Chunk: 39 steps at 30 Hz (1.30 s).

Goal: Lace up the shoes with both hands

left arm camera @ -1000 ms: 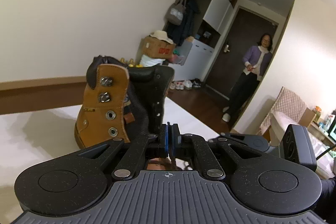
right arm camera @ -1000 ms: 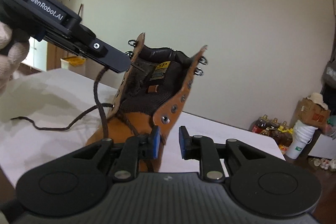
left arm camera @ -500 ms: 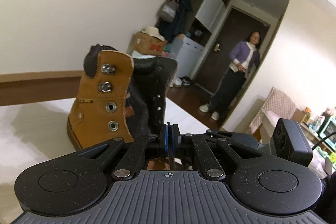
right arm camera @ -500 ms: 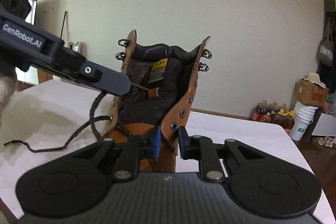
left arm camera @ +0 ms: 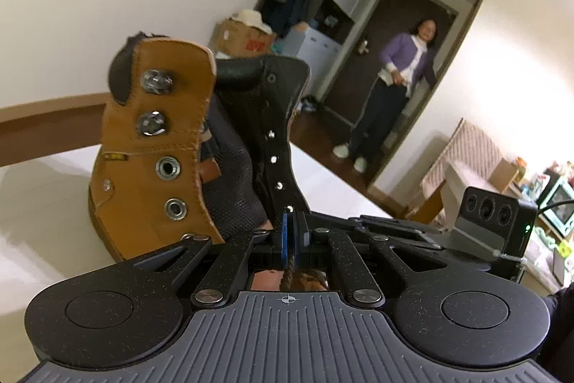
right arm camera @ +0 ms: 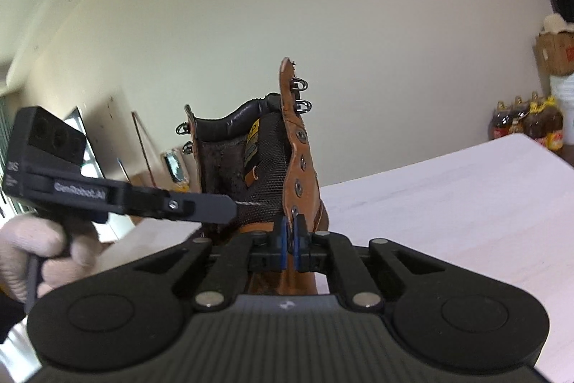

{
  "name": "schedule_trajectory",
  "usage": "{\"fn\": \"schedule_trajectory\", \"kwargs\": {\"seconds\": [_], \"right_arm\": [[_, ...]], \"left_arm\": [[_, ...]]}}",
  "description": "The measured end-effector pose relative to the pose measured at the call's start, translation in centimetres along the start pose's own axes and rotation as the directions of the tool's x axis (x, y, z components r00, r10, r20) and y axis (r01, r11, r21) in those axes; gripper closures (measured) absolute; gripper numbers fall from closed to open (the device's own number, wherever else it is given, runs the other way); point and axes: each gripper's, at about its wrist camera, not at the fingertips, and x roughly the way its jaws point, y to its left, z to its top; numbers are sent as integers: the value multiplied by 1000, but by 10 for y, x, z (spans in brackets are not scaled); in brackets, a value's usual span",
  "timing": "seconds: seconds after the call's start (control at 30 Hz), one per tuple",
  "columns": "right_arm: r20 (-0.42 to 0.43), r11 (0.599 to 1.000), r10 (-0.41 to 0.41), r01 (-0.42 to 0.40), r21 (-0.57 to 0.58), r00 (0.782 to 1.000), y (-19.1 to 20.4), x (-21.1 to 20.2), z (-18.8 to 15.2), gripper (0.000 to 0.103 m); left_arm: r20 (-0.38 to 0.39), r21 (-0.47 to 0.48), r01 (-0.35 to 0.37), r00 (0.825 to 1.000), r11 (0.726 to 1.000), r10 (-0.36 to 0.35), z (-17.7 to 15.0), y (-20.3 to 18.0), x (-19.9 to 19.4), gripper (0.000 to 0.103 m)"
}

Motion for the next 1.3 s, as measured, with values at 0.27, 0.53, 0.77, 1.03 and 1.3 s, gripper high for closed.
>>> {"fn": "schedule_trajectory", "kwargs": {"seconds": [0.27, 0.53, 0.77, 1.03, 1.3], "right_arm": [[4, 1000, 16, -16, 12, 1000, -5, 4, 3, 99], [5, 1000, 22, -22, -1, 1000, -5, 3, 4, 99], [5, 1000, 23, -23, 2, 1000, -7, 3, 4, 99], [2, 1000, 26, -26, -6, 1000, -8, 4, 4, 99], [-11, 978, 40, -41, -206, 999, -5, -7, 9, 84]], "left_arm": [[-31, 13, 12, 999, 1000, -12, 6, 3, 15, 100], [-27, 7, 49, 998, 999, -49, 8, 3, 15, 100], [-25, -11, 55, 998, 998, -56, 6, 5, 17, 100], [-78, 40, -35, 996, 999, 39, 13, -5, 24, 100], [-119, 125, -70, 989, 990, 85, 24, -16, 27, 100]]}}
